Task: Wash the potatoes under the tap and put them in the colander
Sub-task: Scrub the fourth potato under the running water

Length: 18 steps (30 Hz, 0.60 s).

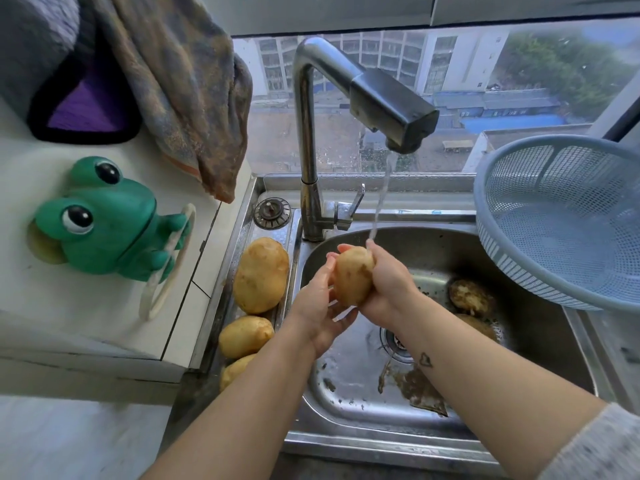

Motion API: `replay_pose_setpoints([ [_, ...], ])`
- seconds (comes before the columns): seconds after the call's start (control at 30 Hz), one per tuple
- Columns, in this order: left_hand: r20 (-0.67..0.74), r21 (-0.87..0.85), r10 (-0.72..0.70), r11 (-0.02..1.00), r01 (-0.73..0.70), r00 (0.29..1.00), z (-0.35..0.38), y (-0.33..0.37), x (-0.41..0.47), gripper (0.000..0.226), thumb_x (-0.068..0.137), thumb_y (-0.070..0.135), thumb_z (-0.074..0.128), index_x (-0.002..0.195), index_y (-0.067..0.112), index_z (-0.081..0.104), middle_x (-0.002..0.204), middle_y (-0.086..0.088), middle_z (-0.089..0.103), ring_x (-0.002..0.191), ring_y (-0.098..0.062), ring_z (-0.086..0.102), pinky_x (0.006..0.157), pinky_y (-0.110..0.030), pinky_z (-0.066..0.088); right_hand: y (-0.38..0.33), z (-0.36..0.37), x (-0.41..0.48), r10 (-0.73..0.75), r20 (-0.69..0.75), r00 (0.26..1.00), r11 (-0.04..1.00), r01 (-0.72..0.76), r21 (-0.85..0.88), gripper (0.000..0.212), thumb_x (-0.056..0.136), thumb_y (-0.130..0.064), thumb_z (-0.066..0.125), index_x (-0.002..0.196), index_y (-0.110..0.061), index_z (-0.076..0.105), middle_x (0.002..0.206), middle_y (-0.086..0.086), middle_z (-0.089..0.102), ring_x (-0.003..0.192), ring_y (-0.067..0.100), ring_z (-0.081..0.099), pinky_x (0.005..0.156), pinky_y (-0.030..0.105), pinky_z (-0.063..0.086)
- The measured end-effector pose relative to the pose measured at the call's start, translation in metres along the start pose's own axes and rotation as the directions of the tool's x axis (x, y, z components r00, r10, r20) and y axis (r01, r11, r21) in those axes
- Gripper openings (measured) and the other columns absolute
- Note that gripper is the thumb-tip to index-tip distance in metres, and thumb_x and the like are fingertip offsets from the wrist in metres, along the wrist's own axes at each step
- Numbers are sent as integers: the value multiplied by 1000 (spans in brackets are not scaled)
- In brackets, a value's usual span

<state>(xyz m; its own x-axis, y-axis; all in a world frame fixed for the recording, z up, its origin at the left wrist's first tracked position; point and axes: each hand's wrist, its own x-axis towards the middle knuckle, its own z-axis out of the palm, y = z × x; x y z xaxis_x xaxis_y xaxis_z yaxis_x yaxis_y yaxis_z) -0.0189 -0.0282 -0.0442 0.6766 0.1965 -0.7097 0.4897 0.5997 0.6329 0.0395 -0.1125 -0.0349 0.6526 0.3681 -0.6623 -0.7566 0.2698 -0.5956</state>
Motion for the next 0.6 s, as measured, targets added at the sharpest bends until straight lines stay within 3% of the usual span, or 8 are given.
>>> replay_pose_setpoints([
  [0.17, 7, -83, 22, 996, -21, 1000, 9, 12, -4, 23, 101, 33, 48, 99, 16, 64, 88, -5, 64, 81, -15, 60, 67, -28, 52, -14, 5, 3, 21, -90, 996, 993, -10, 114, 45, 101, -40, 38, 98, -5, 65, 87, 16, 65, 76, 26, 62, 66, 37, 52],
  [0.23, 28, -99, 32, 995, -29, 999, 15, 16, -5, 18, 100, 25, 52, 99, 13, 65, 88, -6, 64, 83, -15, 61, 73, -29, 54, -20, 3, 5, 9, -112, 994, 991, 6, 134, 42, 100, -41, 41, 108, -4, 61, 92, 16, 63, 80, 26, 61, 71, 39, 53],
  [0.3, 43, -86, 57, 995, -53, 997, 20, 18, -5, 15, 98, 19, 53, 101, 12, 66, 87, -5, 65, 82, -14, 61, 72, -28, 54, -23, -2, 4, 1, -124, 992, 994, 13, 111, 41, 98, -42, 46, 105, -4, 61, 93, 16, 63, 84, 27, 61, 80, 42, 55],
  [0.43, 63, -4, 123, 992, -123, 990, 29, 12, -5, 20, 98, 16, 54, 112, 10, 66, 84, 0, 67, 77, -9, 62, 64, -22, 53, -22, -16, 3, -33, -211, 977, 997, 46, 56, 48, 93, -49, 55, 117, -7, 58, 107, 17, 65, 89, 28, 65, 78, 40, 57],
  [0.6, -19, 97, 164, 982, -161, 986, 23, 3, -8, 19, 99, 24, 51, 94, 17, 68, 83, 0, 58, 76, -10, 54, 66, -23, 47, -4, -29, -2, 143, -121, 982, 971, -115, 211, 63, 94, -55, 48, 131, -5, 48, 112, 21, 67, 89, 33, 71, 76, 46, 58],
])
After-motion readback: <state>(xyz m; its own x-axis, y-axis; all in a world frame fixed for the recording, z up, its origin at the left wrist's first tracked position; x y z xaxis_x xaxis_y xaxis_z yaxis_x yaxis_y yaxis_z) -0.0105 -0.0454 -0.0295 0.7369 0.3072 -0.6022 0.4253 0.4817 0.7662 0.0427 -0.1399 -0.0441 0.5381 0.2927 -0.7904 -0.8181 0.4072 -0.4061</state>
